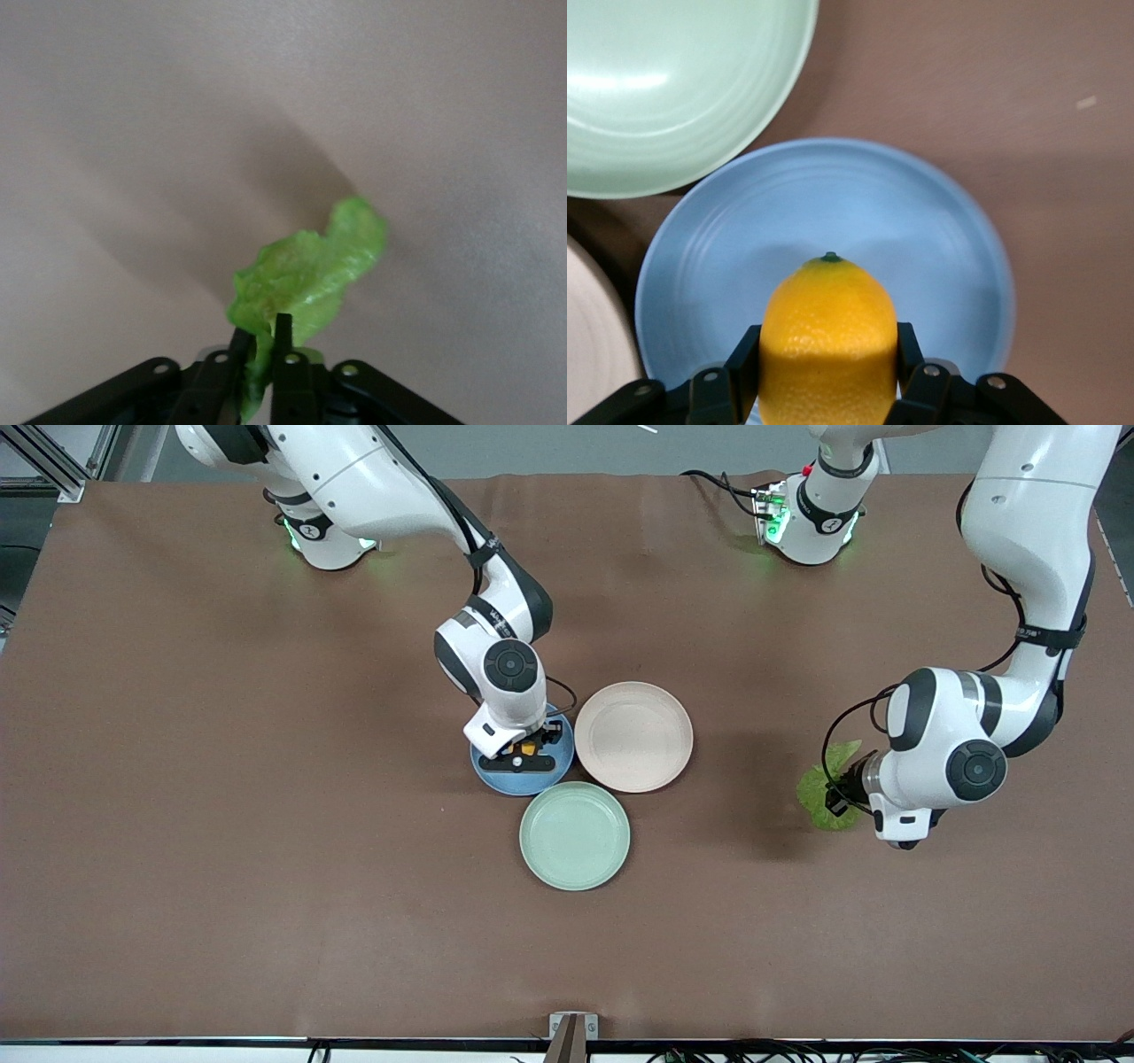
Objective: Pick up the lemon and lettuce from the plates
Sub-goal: 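Carry the lemon off the plates while the left gripper carries the lettuce away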
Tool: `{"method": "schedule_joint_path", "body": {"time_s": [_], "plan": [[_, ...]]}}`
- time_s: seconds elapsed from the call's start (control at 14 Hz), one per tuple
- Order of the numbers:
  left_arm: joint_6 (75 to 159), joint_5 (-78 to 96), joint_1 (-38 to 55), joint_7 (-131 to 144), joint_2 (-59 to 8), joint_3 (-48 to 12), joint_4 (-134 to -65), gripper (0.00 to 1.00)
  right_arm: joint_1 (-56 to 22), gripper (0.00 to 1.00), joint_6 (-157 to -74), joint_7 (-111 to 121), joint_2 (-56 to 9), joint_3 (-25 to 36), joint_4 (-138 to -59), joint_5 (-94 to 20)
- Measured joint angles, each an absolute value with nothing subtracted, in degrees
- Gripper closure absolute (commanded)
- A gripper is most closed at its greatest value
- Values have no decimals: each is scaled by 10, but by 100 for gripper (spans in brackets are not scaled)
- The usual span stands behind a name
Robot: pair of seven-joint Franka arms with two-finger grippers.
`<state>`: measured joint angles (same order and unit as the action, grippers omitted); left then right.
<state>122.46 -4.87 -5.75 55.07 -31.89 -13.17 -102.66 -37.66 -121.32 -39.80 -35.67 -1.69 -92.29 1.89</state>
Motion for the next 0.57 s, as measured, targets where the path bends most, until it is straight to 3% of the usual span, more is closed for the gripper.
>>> {"method": "schedule_joint_path", "body": {"time_s": [0.29,0.57], "plan": [[1230,-54,-56,551,-290,-134,-987,0,-241,80,-1020,-233,-227,-12,-913,21],[1090,-80,-58,497,-217,-134,-898,0,-60,80,-995,-40,-181,-11,-947,22]]}}
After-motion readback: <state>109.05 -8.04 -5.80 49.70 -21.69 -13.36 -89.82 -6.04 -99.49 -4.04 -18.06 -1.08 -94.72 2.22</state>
